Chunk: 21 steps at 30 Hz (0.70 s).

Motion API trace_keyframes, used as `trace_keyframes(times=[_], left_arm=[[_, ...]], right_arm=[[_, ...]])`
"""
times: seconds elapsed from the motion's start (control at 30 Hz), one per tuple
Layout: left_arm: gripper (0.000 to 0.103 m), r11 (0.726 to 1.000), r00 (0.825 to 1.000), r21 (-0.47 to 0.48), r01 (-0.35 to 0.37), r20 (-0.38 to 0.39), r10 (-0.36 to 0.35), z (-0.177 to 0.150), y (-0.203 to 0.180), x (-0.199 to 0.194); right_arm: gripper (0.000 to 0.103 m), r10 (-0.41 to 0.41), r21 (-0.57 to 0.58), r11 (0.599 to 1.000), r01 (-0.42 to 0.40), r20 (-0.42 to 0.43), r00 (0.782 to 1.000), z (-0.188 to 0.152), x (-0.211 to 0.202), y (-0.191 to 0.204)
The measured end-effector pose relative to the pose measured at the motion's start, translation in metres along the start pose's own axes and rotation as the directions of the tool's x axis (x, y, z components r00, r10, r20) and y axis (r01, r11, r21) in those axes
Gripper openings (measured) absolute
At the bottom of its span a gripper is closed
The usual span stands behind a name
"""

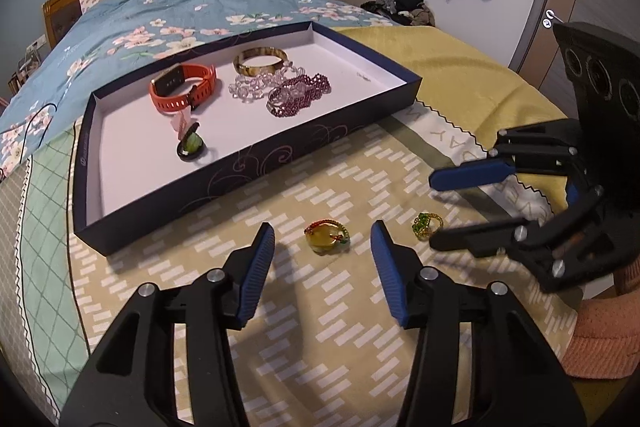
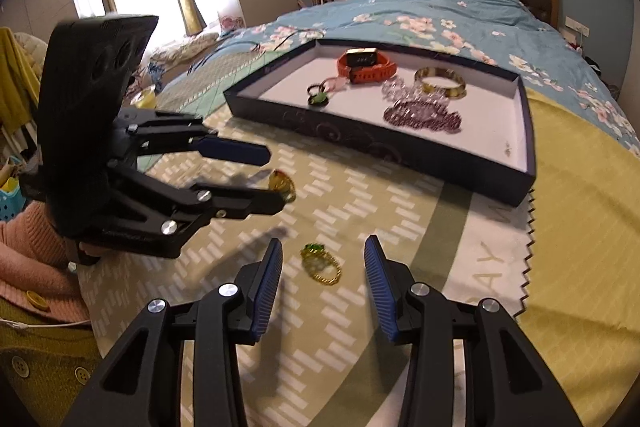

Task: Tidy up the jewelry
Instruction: 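Withdraw both tools from the box toward the remaining rings, then grasp the amber ring with the left tool while the right tool grasps the gold green-stone ring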

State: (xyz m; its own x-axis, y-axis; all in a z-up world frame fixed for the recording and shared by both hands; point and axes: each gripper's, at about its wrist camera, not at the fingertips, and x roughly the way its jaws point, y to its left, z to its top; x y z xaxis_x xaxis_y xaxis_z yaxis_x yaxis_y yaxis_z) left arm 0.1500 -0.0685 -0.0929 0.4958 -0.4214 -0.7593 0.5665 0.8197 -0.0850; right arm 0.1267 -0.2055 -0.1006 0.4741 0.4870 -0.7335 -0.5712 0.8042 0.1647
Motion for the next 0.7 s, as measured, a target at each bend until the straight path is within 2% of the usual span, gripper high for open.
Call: trace_keyframes(times=[0.2, 0.37, 0.5, 0.6, 0.7], left_arm=[[0.040, 1.000, 1.000, -0.023, 0.016, -0.017, -0.016, 0.0027, 0.0022, 0.0072], [0.035, 1.000, 1.000, -0.018, 0.000, -0.025, 0.000, 0.0038, -0.0006, 0.0107], [0.022, 0.999, 1.000, -0.030, -0.018, -0.026, 0.017, 0.0042, 0.0010, 0.0102], [0.020, 0.999, 1.000, -0.048, -0.016, -0.023, 0.015, 0.0029, 0.0032, 0.0090], [0.019, 0.998, 1.000, -0.062, -0.013, -0.018, 0.012, 0.0015, 0.0045, 0.0066]], right_arm=[[0.035, -0.003, -0.013, 1.000, 0.002, -0.018, 1.000, -0.0031, 0.0039, 0.0047], [0.030, -0.014, -0.009, 1.000, 0.014, -0.021, 1.000, -0.0026, 0.0045, 0.0040], [0.021, -0.032, -0.018, 0.999, 0.032, -0.026, 0.999, -0.0012, 0.0061, 0.0059], [0.012, -0.021, -0.025, 0.999, 0.021, -0.030, 0.999, -0.0002, 0.0069, 0.0062], [0.011, -0.023, -0.028, 0.999, 0.022, -0.027, 0.999, 0.0003, 0.0063, 0.0070]])
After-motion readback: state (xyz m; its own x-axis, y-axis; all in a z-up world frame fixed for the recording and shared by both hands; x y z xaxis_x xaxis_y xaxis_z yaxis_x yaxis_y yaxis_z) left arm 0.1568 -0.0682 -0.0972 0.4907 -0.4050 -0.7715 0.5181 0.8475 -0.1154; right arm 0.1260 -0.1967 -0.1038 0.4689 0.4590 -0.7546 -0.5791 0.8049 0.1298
